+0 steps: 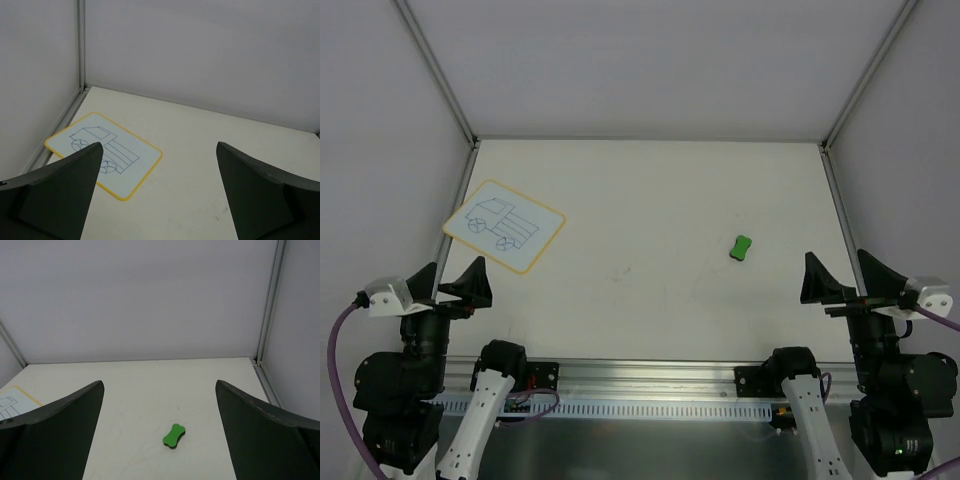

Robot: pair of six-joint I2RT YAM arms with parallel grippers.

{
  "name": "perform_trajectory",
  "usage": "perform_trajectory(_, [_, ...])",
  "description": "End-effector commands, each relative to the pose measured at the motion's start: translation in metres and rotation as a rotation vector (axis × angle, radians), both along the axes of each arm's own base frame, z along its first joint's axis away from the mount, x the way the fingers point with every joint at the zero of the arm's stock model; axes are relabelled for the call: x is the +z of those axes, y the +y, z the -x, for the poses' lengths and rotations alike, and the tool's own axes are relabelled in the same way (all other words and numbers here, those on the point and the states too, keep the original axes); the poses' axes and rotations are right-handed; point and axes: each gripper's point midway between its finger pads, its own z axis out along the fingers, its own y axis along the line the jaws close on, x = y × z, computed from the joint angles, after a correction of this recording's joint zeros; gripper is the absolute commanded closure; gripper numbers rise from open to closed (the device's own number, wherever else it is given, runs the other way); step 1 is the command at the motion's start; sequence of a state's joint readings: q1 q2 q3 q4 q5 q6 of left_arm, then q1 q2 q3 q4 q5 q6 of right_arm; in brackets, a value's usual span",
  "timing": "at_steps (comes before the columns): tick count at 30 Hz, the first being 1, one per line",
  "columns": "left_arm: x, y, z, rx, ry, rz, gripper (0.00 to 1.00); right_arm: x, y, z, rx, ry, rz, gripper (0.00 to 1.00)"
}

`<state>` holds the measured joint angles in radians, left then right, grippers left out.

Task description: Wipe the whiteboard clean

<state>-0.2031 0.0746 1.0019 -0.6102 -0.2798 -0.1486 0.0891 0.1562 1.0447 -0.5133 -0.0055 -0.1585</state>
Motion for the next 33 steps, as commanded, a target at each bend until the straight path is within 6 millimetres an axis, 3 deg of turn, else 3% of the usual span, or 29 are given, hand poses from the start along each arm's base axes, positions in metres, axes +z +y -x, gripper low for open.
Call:
perform_trajectory(1, [-0.006, -0.012, -0.012, -0.05, 0.04, 0.012, 0.01, 0.002, 0.01, -0.008, 0.052, -0.003, -0.003, 0.01])
perform_trajectory(5, [-0.019, -0.029, -0.029, -0.123, 0.116, 0.031, 0.01, -0.016, 0.02, -0.027, 0.097, 0.089, -0.087, 0.01])
perform_trajectory(11, [-0.068, -0.059, -0.075, -0.201, 0.369, 0.129, 0.01, -0.067, 0.052, -0.065, 0.236, 0.32, -0.196, 0.01])
perform_trajectory(17, [-0.123, -0.061, -0.121, -0.102, 0.629, 0.187, 0.01, -0.133, 0.067, -0.088, 0.296, 0.543, -0.198, 0.01])
perform_trajectory(20, [-0.147, -0.059, -0.145, -0.042, 0.728, 0.179, 0.01, -0.154, 0.062, -0.094, 0.255, 0.593, -0.213, 0.01])
perform_trajectory(22, [-0.168, -0.061, -0.161, -0.023, 0.793, 0.171, 0.01, -0.163, 0.056, -0.097, 0.211, 0.601, -0.215, 0.01])
perform_trajectory(23, [-0.166, -0.064, -0.174, -0.025, 0.766, 0.178, 0.01, -0.167, 0.055, -0.097, 0.214, 0.602, -0.193, 0.01])
perform_trajectory(25, [-0.189, -0.066, -0.192, -0.015, 0.824, 0.169, 0.01, -0.17, 0.054, -0.099, 0.206, 0.61, -0.174, 0.01])
perform_trajectory(27, [-0.198, -0.066, -0.211, -0.005, 0.835, 0.172, 0.01, -0.174, 0.052, -0.099, 0.202, 0.618, -0.161, 0.01])
perform_trajectory(28, [-0.213, -0.066, -0.222, 0.011, 0.88, 0.172, 0.02, -0.175, 0.053, -0.1, 0.203, 0.62, -0.16, 0.01])
perform_trajectory(30, [-0.219, -0.066, -0.239, 0.024, 0.879, 0.187, 0.07, -0.177, 0.054, -0.099, 0.208, 0.621, -0.153, 0.01])
perform_trajectory(31, [-0.235, -0.066, -0.247, 0.033, 0.915, 0.193, 0.08, -0.177, 0.053, -0.099, 0.208, 0.62, -0.147, 0.01])
perform_trajectory(33, [-0.245, -0.065, -0.261, 0.041, 0.921, 0.2, 0.08, -0.179, 0.055, -0.098, 0.214, 0.619, -0.137, 0.01])
